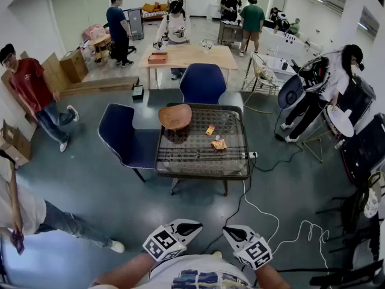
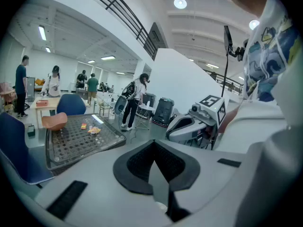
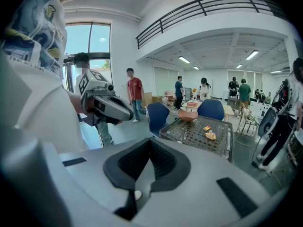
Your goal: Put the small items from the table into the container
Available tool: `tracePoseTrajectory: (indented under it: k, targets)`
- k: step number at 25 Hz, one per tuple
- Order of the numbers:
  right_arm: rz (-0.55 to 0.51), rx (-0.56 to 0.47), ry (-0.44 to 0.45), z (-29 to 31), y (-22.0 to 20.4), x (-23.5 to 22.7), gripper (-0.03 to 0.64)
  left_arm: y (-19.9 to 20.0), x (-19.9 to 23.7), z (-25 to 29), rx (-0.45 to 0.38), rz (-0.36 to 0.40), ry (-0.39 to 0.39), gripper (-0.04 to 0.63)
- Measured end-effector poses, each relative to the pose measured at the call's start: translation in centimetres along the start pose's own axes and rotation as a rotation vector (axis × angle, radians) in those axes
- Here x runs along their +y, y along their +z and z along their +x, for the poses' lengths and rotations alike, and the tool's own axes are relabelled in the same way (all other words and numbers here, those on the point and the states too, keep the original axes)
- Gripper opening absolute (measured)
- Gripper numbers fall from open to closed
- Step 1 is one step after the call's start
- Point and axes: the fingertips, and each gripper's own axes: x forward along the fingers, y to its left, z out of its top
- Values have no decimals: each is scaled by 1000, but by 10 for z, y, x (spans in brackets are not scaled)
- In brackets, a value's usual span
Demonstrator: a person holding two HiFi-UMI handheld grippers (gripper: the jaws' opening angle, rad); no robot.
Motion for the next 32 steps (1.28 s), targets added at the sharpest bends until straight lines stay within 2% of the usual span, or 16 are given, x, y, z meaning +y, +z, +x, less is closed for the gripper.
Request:
tracePoseTrajectory:
  k: [5,8,11,19,23,26,32]
  targets:
    - [-7,-40,4,-42,-20,-19,9,8,-38,43,-36,-36,25,9]
    - [-11,-57,8,-66,-34,-37,9,20,-60,69,-51,-22,38,8]
    - [-18,-72,16,-84,-41,-51,9,23,-76,88,-48,-7,62,9]
    - [-3,-63,87,-118,-73,-59,9,12,-108,109,-27,-63,151,8]
    - [6,-47,120,-108,-78,-60,9,10,-101,108,-22,-74,172,9]
    - [17,-44,129,-93,-66,-66,9,17,-84,106,-24,-80,171,8]
    - [30,-35,82,-40,-34,-106,11,39,-8,104,-63,-77,147,8]
